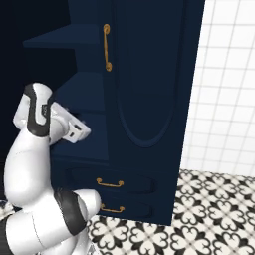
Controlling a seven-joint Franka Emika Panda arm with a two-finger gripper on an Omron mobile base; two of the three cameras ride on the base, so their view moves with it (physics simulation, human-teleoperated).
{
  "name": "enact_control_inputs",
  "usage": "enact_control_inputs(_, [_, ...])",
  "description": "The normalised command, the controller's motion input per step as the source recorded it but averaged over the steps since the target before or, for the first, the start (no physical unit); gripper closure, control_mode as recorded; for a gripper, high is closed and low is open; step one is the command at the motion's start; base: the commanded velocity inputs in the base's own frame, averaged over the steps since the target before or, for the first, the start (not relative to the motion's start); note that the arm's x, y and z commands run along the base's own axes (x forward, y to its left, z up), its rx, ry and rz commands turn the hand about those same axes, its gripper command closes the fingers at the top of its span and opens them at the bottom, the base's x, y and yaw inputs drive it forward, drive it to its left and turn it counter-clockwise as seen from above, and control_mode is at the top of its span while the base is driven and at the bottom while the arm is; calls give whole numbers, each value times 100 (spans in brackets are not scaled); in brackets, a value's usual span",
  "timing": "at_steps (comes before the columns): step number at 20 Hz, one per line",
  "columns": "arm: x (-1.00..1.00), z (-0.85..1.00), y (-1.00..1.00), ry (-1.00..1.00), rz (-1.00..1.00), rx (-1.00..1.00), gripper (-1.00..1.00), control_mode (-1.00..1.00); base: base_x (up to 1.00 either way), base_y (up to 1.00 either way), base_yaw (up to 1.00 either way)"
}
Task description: Pick the kettle from the counter and place it on the tray. Then pick the mug from the cabinet and place it on the tray. Then close the cabinet doors.
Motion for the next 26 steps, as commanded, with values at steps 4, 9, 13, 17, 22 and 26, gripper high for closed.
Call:
enact_control_inputs(4, [-52, 67, 17, 0, -1, -79, -100, -100, 0, 0, 0])
enact_control_inputs(9, [-43, 61, 35, 0, -2, -86, -100, -100, 0, 0, 0])
enact_control_inputs(13, [-28, 64, 44, 0, 4, -60, -100, -100, 0, 0, 0])
enact_control_inputs(17, [-53, 61, 42, 0, 9, -41, -100, -100, 0, 0, 0])
enact_control_inputs(22, [-76, 56, 28, -5, 18, -38, -100, -100, 0, 0, 0])
enact_control_inputs(26, [-85, 55, 27, -4, 15, -43, -100, -100, 0, 0, 0])
